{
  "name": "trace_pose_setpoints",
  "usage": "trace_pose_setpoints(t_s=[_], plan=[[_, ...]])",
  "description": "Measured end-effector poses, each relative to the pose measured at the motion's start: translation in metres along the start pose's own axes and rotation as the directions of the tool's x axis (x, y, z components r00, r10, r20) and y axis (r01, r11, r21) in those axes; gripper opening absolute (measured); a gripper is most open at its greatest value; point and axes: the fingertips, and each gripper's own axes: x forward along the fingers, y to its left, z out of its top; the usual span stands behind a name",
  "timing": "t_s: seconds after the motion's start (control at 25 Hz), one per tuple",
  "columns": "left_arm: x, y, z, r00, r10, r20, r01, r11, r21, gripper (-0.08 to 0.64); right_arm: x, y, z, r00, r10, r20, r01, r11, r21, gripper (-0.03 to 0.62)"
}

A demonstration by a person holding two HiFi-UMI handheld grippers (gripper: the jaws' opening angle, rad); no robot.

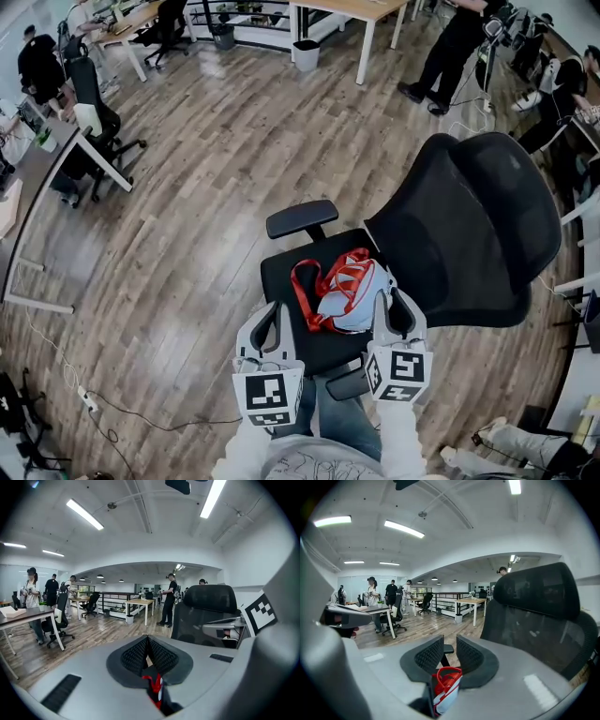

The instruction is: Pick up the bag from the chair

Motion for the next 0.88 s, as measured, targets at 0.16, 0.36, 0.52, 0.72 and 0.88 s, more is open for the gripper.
trace_pose_setpoints(t_s=[0.16,0.36,0.52,0.72,0.88], plan=[[0.023,0.0,-0.003,0.999,0.03,-0.022,-0.03,1.0,-0.004,0.006,0.036,-0.001,-0.011,0.996,0.067,-0.056,-0.069,0.997,-0.02,0.094],[0.055,-0.012,-0.018,0.997,0.028,-0.07,-0.028,1.0,-0.002,0.006,0.072,-0.003,-0.033,0.983,0.134,-0.127,-0.136,0.991,-0.005,0.119],[0.076,-0.021,-0.038,0.994,0.032,-0.106,-0.034,0.999,-0.011,0.006,0.092,0.002,-0.065,0.961,0.196,-0.197,-0.203,0.979,-0.014,0.135],[0.098,-0.023,-0.063,0.988,0.034,-0.15,-0.037,0.999,-0.017,0.006,0.111,0.013,-0.101,0.927,0.251,-0.28,-0.264,0.964,-0.01,0.146],[0.103,-0.016,-0.078,0.982,0.044,-0.186,-0.051,0.998,-0.029,0.006,0.12,0.022,-0.127,0.898,0.276,-0.343,-0.283,0.959,0.03,0.146]])
